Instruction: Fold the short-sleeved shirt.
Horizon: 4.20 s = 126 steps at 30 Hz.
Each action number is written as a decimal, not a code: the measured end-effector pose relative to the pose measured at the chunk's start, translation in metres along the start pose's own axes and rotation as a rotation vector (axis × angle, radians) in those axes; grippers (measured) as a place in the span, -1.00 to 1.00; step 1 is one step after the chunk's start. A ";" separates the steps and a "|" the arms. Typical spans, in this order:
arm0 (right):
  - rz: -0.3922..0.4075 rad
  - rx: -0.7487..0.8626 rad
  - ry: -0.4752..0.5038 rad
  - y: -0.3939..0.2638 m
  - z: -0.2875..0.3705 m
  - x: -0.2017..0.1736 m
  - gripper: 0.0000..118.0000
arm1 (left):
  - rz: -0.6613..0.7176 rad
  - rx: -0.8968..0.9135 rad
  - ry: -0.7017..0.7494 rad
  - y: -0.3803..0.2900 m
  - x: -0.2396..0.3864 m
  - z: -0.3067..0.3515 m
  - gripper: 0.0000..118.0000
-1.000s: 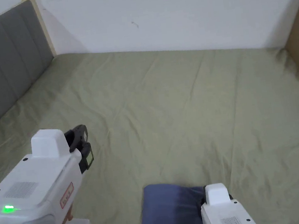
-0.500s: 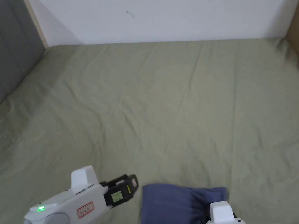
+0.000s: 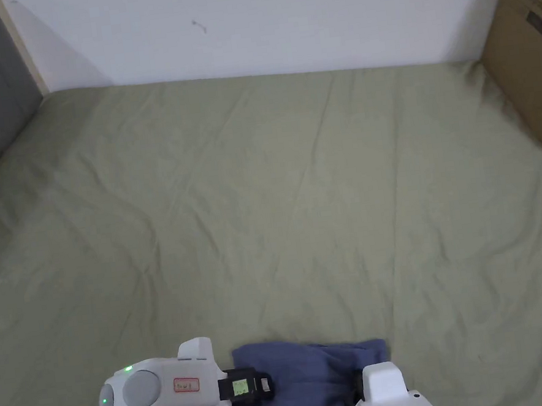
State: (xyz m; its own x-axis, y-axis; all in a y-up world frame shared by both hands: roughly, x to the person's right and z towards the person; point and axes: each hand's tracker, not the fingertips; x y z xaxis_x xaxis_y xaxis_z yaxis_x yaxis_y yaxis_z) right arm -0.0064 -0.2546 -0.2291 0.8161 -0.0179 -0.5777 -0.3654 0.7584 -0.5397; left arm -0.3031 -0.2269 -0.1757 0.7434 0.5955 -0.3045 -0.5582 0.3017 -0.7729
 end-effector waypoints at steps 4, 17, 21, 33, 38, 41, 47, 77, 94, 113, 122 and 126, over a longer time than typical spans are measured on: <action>-0.009 -0.004 0.004 0.003 0.000 0.001 -1.00 | 0.005 0.009 -0.024 -0.001 0.003 0.001 -0.70; 0.049 0.195 0.023 0.077 0.054 0.009 -1.00 | -0.216 0.131 0.244 0.090 -0.053 0.137 -0.79; 0.052 0.220 0.006 0.094 0.056 0.010 -1.00 | -0.245 0.162 0.420 0.124 -0.096 0.198 -0.79; 0.072 0.235 -0.043 0.124 0.035 0.002 -1.00 | -0.045 0.146 0.675 0.173 -0.240 0.269 -0.79; 0.071 0.223 -0.038 0.129 0.026 -0.003 -1.00 | -0.010 0.145 0.674 0.165 -0.253 0.250 -0.79; 0.079 0.222 -0.033 0.130 0.029 -0.004 -1.00 | 0.012 0.173 0.658 0.162 -0.249 0.255 -0.73; 0.056 0.270 -0.027 0.138 0.054 0.003 -1.00 | -0.013 0.259 0.619 0.159 -0.205 0.278 0.36; 0.016 0.703 -0.144 0.213 0.280 0.077 -1.00 | -0.447 1.213 0.479 0.000 0.193 0.278 0.34; 0.009 0.725 -0.208 0.201 0.293 0.088 -1.00 | -0.581 1.195 0.363 -0.016 0.224 0.218 -1.00; 0.007 0.728 -0.212 0.202 0.295 0.089 -1.00 | -0.609 1.180 0.355 -0.020 0.233 0.213 -1.00; 0.012 0.725 -0.215 0.202 0.294 0.088 -1.00 | -0.617 1.176 0.360 -0.021 0.234 0.211 -1.00; 0.014 0.723 -0.214 0.202 0.294 0.088 -1.00 | -0.621 1.173 0.362 -0.022 0.233 0.210 -1.00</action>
State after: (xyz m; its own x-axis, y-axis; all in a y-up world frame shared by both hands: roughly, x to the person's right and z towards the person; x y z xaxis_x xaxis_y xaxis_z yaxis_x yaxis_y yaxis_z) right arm 0.1235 0.0885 -0.2094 0.9097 0.0655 -0.4101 -0.0512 0.9976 0.0457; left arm -0.1954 0.0613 -0.1131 0.9354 -0.0375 -0.3516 0.0511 0.9983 0.0295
